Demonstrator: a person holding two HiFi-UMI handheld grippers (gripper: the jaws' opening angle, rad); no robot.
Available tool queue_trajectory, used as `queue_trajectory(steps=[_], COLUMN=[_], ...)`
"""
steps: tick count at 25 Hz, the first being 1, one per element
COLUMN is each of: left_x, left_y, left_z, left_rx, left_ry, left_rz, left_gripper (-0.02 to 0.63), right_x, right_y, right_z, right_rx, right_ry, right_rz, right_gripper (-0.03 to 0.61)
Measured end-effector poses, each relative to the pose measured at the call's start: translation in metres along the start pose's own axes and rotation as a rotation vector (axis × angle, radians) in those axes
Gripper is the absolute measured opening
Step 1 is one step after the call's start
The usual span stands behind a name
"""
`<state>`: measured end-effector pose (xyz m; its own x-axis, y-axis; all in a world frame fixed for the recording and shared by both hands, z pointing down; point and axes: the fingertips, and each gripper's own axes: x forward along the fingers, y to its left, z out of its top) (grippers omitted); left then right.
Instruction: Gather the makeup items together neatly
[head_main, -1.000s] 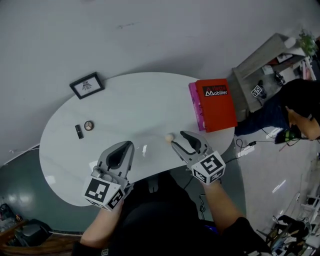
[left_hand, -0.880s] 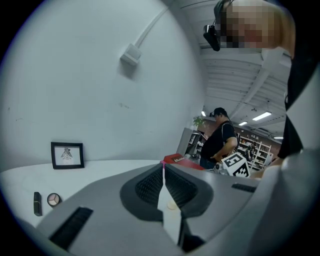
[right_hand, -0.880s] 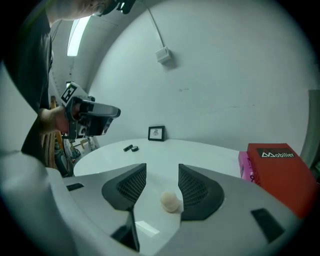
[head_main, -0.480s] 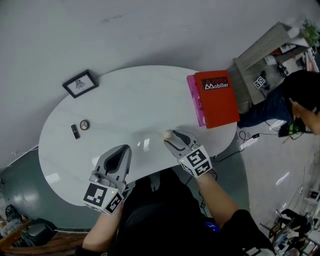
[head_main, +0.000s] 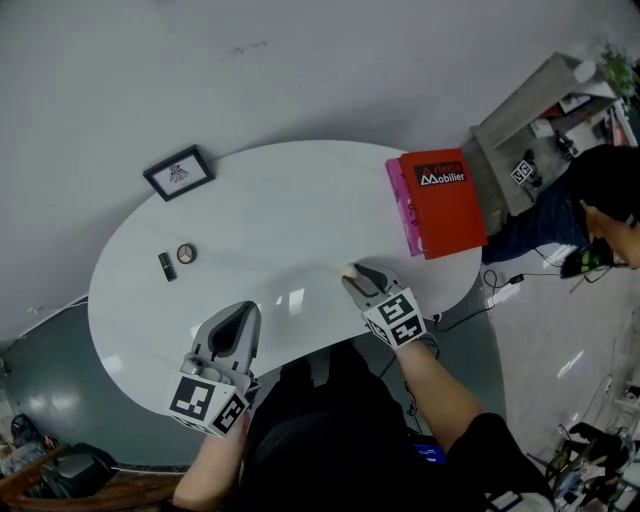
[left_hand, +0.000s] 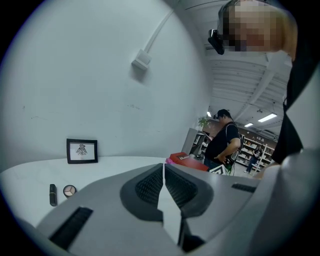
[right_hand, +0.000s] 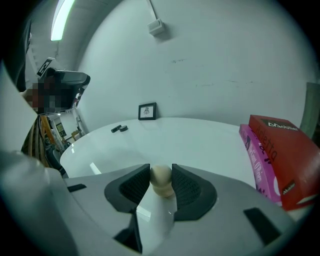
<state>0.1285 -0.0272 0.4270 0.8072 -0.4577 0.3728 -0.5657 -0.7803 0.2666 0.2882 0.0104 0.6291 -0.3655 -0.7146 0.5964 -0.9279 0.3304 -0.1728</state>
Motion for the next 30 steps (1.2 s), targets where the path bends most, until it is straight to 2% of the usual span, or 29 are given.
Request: queue_trajectory(steps=[5, 11, 17, 23, 30], left_x=[-0.027, -0.076, -0.131, -0.183, -0.214], left_y=[0.016, 0.049, 0.090, 0.126, 0.157], left_z=[0.005, 0.009, 0.004, 0.004, 0.000], left_rx=[-0.005, -0.001, 0.072, 0.118, 0.070], left_ry=[-0.035, -0.082, -0.091, -0.114, -0.135], left_rz=[0.008, 0.036, 0.079, 0.148, 0.241], left_gripper=[0.021, 0.021, 0.021, 0.021, 0.021], right_x=[-0.006, 0.000, 0.020, 0.035, 0.056], right_y=[0.010, 0.050, 0.106, 0.165, 0.200], right_z=[0.018, 0.065, 0.123, 0.174, 0.218], right_rx=[0.017, -0.021, -0.064, -0.129, -0.156], right_ry=[-0.022, -0.068, -0.122, -0.167, -0.192], right_rz=[-0.028, -0.018, 0.008, 0.071, 0.167], right_gripper=[0.141, 0.138, 0.138, 0.138, 0.138])
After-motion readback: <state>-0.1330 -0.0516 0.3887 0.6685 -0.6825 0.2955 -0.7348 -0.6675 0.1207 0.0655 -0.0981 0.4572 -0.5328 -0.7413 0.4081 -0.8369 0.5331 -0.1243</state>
